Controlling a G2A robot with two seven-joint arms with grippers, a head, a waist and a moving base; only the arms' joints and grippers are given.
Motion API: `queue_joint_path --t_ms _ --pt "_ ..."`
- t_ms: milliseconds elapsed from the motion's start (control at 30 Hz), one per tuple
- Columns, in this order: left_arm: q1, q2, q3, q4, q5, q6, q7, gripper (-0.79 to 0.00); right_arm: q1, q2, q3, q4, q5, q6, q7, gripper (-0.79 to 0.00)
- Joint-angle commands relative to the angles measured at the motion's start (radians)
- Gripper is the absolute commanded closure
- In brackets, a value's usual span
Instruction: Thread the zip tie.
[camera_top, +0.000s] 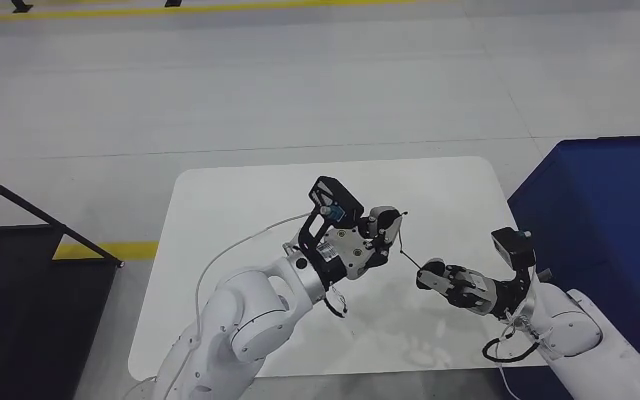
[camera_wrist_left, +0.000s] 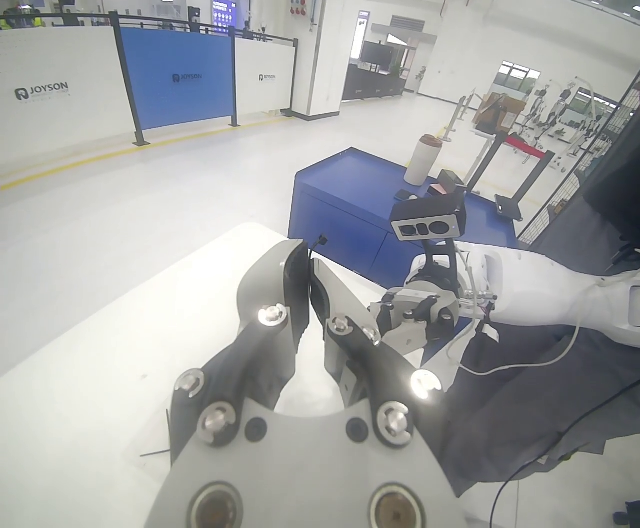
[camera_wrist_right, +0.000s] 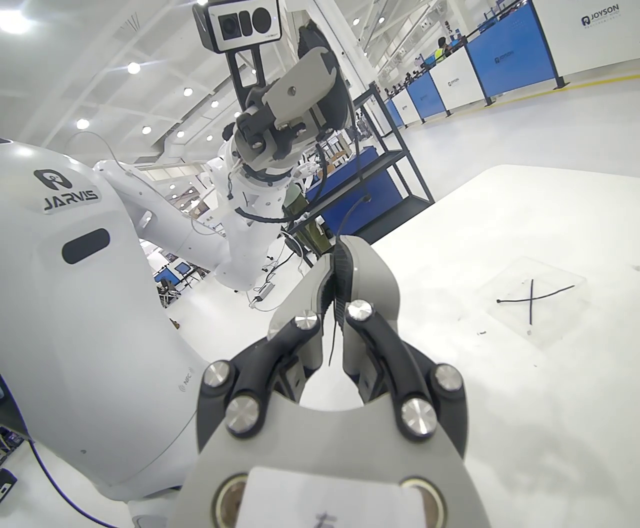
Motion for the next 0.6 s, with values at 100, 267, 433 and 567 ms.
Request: queue_joint_path --t_ms 100,267,433,567 --pt "0.003 0.000 -0.009 0.005 -0.033 0.015 -0.021 0.000 0.000 0.000 0.000 0.000 0.000 0.000 0.000 0.000" --pt "0.004 -0.002 -0.030 0.012 -0.143 0.041 -0.058 0.000 -0.001 -0.007 0.011 -0.015 0.001 0.015 -0.058 0.000" --pt "-0.004 -0.002 -0.049 0.021 -0.211 0.046 -0.079 0.000 -0.015 -0.015 0.035 -0.024 -0.029 0.001 -0.112 0.000" --pt "-0.006 -0.003 -0.047 0.026 -0.245 0.051 -0.090 0.000 -0.023 -0.019 0.043 -0.030 -0.047 0.001 -0.120 0.000"
